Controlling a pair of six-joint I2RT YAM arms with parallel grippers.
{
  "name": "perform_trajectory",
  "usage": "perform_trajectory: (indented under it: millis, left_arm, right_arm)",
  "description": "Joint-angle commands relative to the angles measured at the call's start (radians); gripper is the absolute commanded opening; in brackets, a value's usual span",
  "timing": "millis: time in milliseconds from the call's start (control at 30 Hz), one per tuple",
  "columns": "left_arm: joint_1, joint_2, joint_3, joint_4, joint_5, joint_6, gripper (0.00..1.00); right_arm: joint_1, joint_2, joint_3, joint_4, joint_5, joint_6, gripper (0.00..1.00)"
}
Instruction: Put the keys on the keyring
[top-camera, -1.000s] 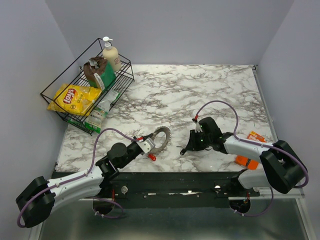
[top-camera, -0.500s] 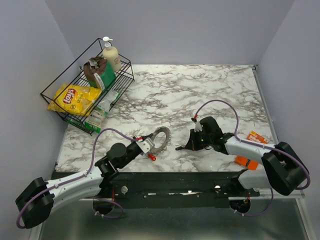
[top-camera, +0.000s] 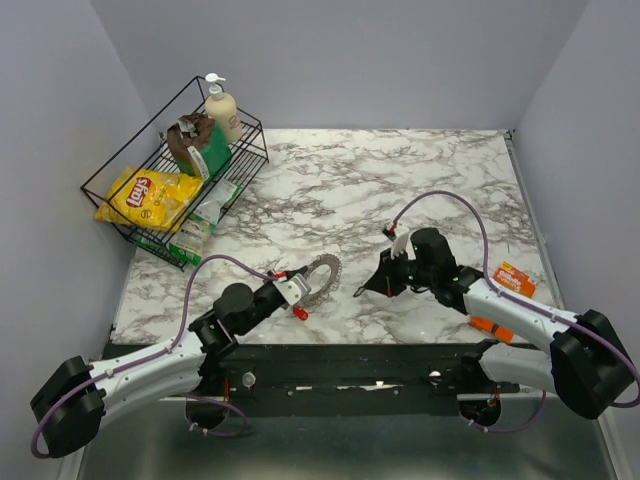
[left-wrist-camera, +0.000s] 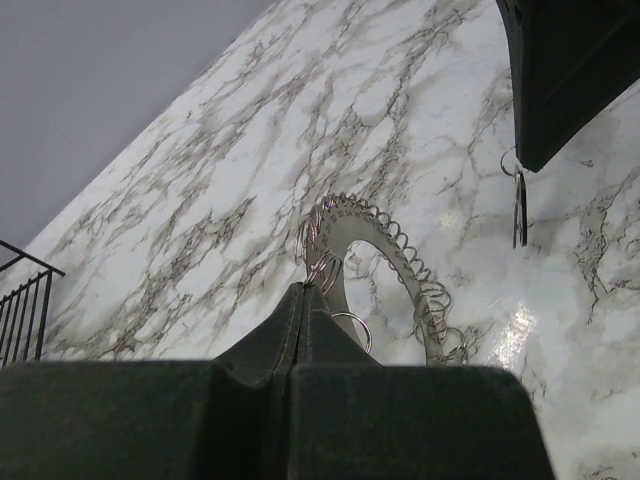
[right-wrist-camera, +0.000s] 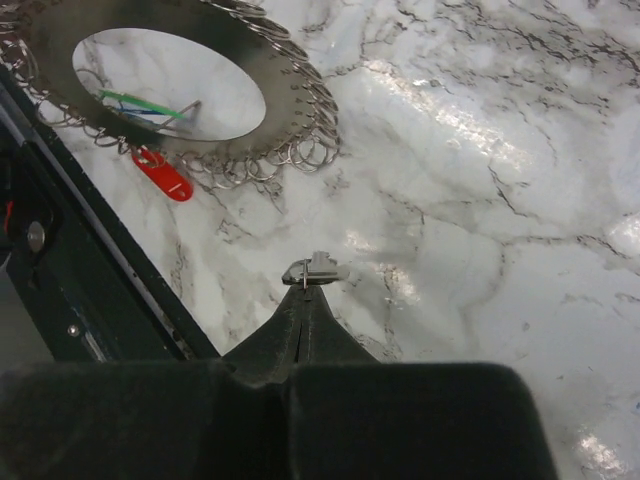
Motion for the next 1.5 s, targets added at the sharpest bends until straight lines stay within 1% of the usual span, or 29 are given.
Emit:
perform_trajectory:
  millis: [0,233,400,533,733,1100,1300,1467]
  left_arm:
    - [-0.008,-0.014,0.036,0.001,0.030,0.012,0.00]
    - [-0.010,0.000,0.041,0.018,0.041,0.027,0.00]
    - [-0.013,0.020,0.056,0.018,0.045,0.045,0.00]
    - [-0.014,0.035,0.067,0.026,0.052,0.058,0.00]
    - [-0.017,0.047,0.077,0.033,0.056,0.067,0.00]
    - [-0.031,0.054,0.096,0.036,0.056,0.074,0.00]
    - [-0.037,0.064,0.099,0.041,0.058,0.071,0.00]
    - [-0.043,0.063,0.097,0.042,0.058,0.068,0.00]
  right_arm:
    - [-0.002,0.003,0.067,0.000,-0.151,-0.066,0.01]
    - [0.000,0.004,0.134,0.002,-0.235,-0.104,0.01]
    - [0.006,0.014,0.186,0.002,-0.254,-0.117,0.01]
    - [0.034,0.046,0.223,0.019,-0.271,-0.114,0.01]
    - [0.083,0.089,0.271,0.031,-0.277,-0.117,0.01]
    - [0.156,0.161,0.329,0.112,-0.282,-0.095,0.01]
    - [0.190,0.207,0.352,0.121,-0.262,-0.085,0.01]
    - [0.205,0.222,0.352,0.121,-0.214,-0.077,0.01]
